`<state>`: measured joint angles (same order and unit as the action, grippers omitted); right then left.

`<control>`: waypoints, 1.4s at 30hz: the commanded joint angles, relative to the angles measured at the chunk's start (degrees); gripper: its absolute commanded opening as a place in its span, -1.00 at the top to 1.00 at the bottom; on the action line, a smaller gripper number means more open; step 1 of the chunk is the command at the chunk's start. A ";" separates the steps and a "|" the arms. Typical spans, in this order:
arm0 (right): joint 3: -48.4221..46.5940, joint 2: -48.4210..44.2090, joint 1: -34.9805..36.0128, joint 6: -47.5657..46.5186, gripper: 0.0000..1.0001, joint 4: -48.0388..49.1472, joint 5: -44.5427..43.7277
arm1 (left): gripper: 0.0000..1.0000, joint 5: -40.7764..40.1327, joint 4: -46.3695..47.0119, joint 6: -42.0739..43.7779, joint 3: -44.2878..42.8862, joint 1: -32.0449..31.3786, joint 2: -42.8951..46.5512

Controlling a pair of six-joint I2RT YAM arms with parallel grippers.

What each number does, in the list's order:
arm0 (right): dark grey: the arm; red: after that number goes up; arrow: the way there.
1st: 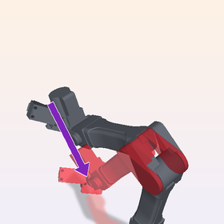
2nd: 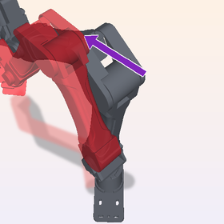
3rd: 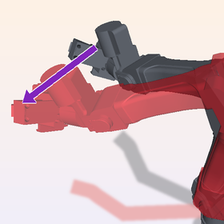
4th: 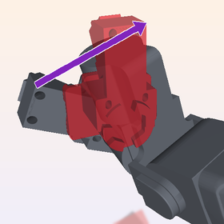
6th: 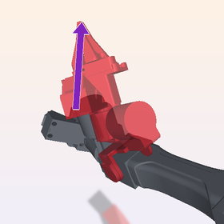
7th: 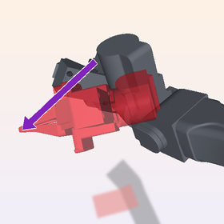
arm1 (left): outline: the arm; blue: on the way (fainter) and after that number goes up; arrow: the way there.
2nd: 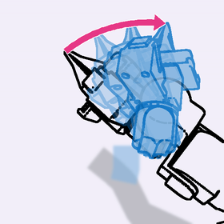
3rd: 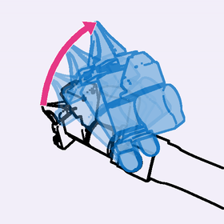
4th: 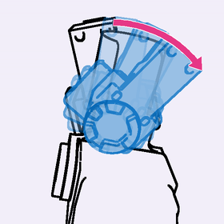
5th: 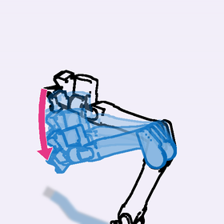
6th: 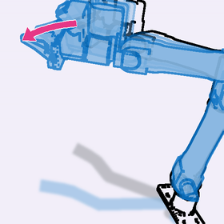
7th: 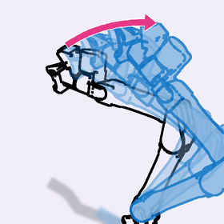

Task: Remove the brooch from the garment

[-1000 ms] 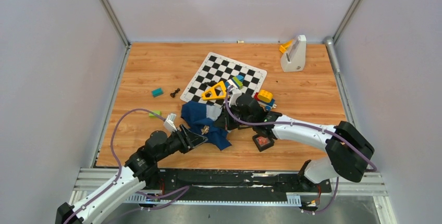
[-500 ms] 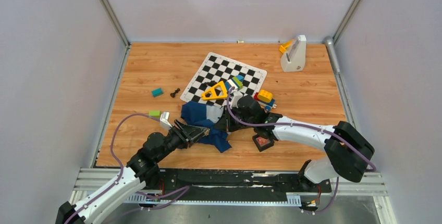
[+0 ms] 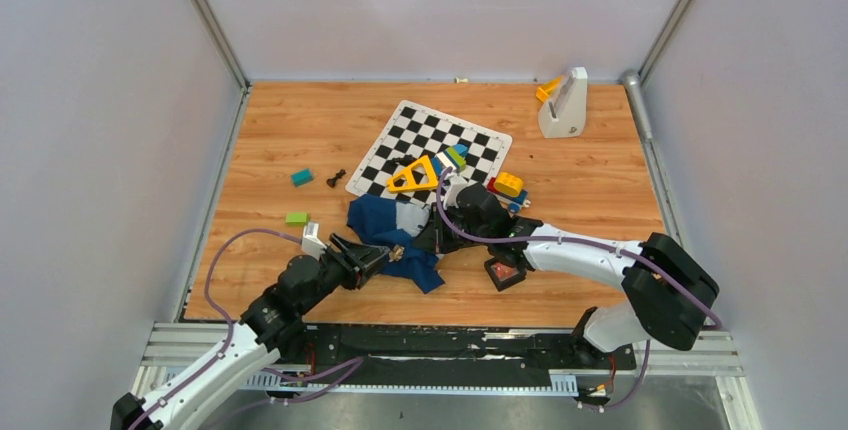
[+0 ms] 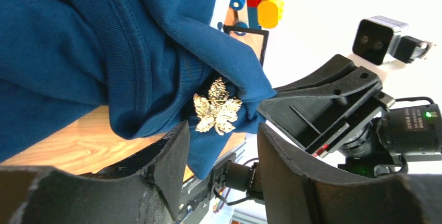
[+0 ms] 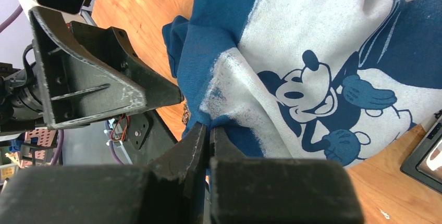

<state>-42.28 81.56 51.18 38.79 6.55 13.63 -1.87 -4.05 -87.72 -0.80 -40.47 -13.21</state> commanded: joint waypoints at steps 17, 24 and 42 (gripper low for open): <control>0.26 -0.78 -0.28 1.73 1.00 4.08 0.72 | 0.50 2.19 21.47 -1.44 0.25 0.12 -17.75; 0.19 0.05 -0.27 1.03 1.00 1.24 -0.77 | 1.00 -0.68 14.39 1.89 -1.15 0.12 -11.44; -6.01 2.53 0.84 -10.08 1.00 -5.25 2.40 | 1.00 1.00 -39.01 48.24 -46.01 0.11 -45.64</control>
<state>-45.50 85.65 51.42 34.04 2.61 14.79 -3.05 -30.55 -53.49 -39.05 -40.49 -49.93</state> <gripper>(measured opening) 0.025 0.007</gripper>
